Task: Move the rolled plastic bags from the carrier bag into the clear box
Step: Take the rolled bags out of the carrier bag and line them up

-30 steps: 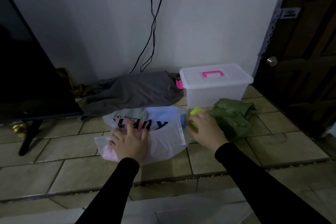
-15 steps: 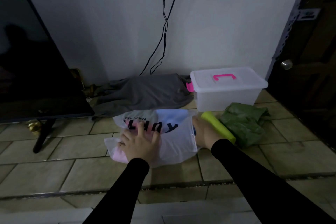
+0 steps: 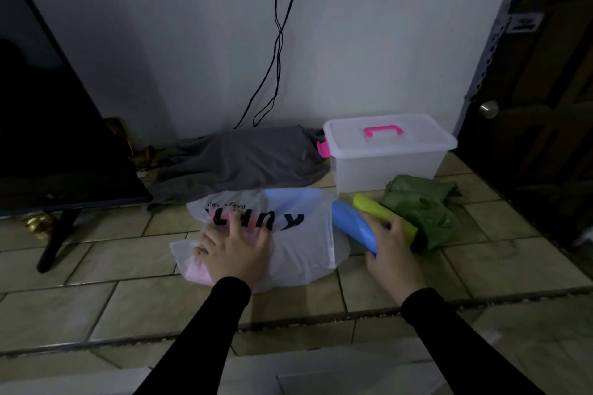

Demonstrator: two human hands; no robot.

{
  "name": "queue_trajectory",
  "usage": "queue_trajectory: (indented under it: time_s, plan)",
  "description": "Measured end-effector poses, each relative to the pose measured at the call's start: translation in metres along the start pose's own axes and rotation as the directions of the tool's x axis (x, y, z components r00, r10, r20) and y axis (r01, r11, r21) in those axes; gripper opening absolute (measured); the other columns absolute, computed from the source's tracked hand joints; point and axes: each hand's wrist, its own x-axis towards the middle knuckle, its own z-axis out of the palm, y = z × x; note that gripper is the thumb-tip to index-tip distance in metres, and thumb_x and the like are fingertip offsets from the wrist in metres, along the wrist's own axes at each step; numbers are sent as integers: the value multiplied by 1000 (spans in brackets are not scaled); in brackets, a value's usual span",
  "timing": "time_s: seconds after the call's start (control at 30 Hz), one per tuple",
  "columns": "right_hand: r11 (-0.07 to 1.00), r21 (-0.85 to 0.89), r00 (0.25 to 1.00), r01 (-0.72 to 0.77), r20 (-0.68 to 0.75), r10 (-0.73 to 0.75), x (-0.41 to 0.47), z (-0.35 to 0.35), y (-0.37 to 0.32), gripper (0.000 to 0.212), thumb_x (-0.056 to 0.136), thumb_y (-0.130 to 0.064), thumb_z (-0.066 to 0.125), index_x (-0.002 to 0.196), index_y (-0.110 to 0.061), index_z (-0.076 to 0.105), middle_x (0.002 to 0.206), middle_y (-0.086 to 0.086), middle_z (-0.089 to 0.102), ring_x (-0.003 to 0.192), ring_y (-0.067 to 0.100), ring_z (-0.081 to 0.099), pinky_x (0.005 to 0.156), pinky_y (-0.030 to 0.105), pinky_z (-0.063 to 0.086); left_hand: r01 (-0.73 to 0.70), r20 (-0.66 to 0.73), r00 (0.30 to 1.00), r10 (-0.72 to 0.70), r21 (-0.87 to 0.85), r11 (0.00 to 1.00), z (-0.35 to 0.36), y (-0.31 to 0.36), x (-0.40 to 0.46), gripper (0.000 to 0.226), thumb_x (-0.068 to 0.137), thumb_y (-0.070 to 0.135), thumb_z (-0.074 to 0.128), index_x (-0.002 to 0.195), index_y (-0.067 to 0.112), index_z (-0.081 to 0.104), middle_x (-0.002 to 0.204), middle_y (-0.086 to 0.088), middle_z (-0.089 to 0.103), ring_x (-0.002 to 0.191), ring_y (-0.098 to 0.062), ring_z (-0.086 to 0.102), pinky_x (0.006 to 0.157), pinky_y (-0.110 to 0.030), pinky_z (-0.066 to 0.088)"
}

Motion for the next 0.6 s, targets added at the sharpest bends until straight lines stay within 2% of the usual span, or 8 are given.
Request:
queue_trajectory:
  time_s: [0.2, 0.27, 0.33, 0.4, 0.43, 0.5, 0.53, 0.6]
  plan:
    - [991, 62, 986, -122, -107, 128, -6, 10, 10, 68, 81, 7, 54, 140, -25, 45, 123, 8, 28, 109, 32, 48, 101, 35, 41, -5, 25, 1000, 5, -17, 1000, -1, 1, -1, 74, 79, 74, 40, 137, 28, 29, 136, -29, 34, 125, -43, 36, 104, -55, 27]
    - [982, 61, 978, -181, -92, 186, 1, 9, 8, 68, 81, 5, 55, 141, -26, 42, 124, 8, 27, 106, 33, 50, 98, 37, 44, -8, 43, 999, 9, -16, 1000, -5, -1, -1, 71, 81, 70, 42, 138, 28, 29, 136, -30, 34, 125, -43, 36, 105, -54, 27]
    - [969, -21, 969, -248, -16, 248, 6, 6, 2, 67, 84, -8, 61, 143, -27, 36, 125, 9, 26, 103, 35, 52, 94, 38, 46, -33, 38, 999, 34, -13, 999, -7, -7, 2, 66, 84, 61, 41, 138, 26, 33, 131, -29, 39, 120, -42, 41, 102, -51, 31]
    - [943, -219, 964, -250, 37, 264, 10, 1, -6, 72, 81, -35, 69, 143, -30, 32, 127, 10, 27, 105, 35, 51, 92, 39, 46, -44, 30, 999, 45, -30, 999, -7, -11, 7, 62, 83, 55, 43, 136, 24, 41, 122, -25, 44, 112, -40, 46, 96, -48, 36]
    - [929, -306, 974, -209, 23, 227, 11, -2, -12, 72, 78, -44, 69, 140, -31, 34, 127, 10, 29, 108, 34, 48, 92, 40, 44, -34, 36, 999, 35, -34, 999, -8, -12, 8, 60, 83, 53, 45, 134, 22, 44, 120, -24, 45, 111, -40, 47, 95, -47, 36]
    - [937, -345, 998, -54, -59, 36, 19, -5, -23, 53, 79, -42, 66, 128, -29, 50, 122, 7, 39, 110, 30, 45, 90, 40, 42, 9, 56, 998, -7, -42, 999, -10, -7, 9, 64, 80, 59, 44, 130, 21, 47, 120, -25, 45, 113, -40, 46, 97, -47, 35]
    - [952, -305, 995, 34, -83, -62, 24, -5, -28, 37, 82, -37, 64, 118, -26, 58, 116, 7, 45, 107, 29, 46, 87, 39, 43, 45, 83, 996, -40, -59, 997, -14, -3, 9, 68, 78, 67, 43, 130, 23, 46, 123, -26, 43, 117, -40, 43, 100, -48, 32]
    - [991, -87, 995, 98, 2, -98, 38, -7, -36, 15, 90, -29, 57, 92, -17, 67, 97, 8, 55, 93, 28, 54, 72, 34, 42, 131, 183, 977, -108, -118, 984, -22, 4, 12, 75, 75, 79, 43, 131, 28, 43, 130, -25, 38, 124, -39, 36, 106, -51, 25]
